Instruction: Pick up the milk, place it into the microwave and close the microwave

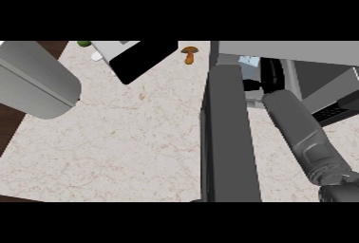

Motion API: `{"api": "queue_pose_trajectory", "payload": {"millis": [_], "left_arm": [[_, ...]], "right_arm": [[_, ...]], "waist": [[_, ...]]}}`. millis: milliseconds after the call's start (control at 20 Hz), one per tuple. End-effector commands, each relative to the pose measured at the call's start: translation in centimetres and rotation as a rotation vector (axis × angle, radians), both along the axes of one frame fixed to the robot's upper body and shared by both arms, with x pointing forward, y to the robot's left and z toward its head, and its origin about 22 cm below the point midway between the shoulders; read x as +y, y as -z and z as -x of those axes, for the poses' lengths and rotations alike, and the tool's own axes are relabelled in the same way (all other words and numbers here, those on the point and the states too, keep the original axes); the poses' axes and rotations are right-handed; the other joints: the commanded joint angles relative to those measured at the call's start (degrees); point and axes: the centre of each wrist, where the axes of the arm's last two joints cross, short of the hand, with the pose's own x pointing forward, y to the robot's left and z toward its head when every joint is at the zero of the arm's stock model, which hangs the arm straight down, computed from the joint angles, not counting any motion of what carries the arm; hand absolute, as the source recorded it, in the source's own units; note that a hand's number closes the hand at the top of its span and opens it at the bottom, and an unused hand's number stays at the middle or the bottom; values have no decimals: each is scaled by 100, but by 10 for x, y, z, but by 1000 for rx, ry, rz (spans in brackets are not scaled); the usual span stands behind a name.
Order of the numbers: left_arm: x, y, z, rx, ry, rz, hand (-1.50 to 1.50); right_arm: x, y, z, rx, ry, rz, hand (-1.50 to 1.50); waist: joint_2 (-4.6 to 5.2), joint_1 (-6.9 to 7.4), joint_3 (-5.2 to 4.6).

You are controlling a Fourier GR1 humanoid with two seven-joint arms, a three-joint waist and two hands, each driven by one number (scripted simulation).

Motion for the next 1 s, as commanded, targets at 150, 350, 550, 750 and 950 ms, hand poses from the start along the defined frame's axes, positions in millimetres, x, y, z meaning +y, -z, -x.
{"api": "queue_pose_trajectory", "payload": {"millis": [150, 350, 550, 750, 950], "left_arm": [[-7, 4, -5, -3, 56, -11, -150], [-15, 8, -5, 19, 72, 12, -150], [-33, 9, -11, 7, 91, 34, -150], [-45, 4, -13, 2, 138, 15, -150], [-51, -6, -15, 3, 177, -9, -150]], "right_arm": [[-3, 3, 1, 8, -108, -95, -150], [1, 6, 2, 32, -152, -175, -150], [-13, 21, 13, 7, -213, -229, -150], [-18, 35, 21, 33, -270, -293, -150], [-8, 40, 23, 61, -293, -347, -150]], "waist": [[-60, -40, 5], [-84, -87, 0], [-130, -236, -1], [-190, -324, -7], [-253, -436, -15]]}}
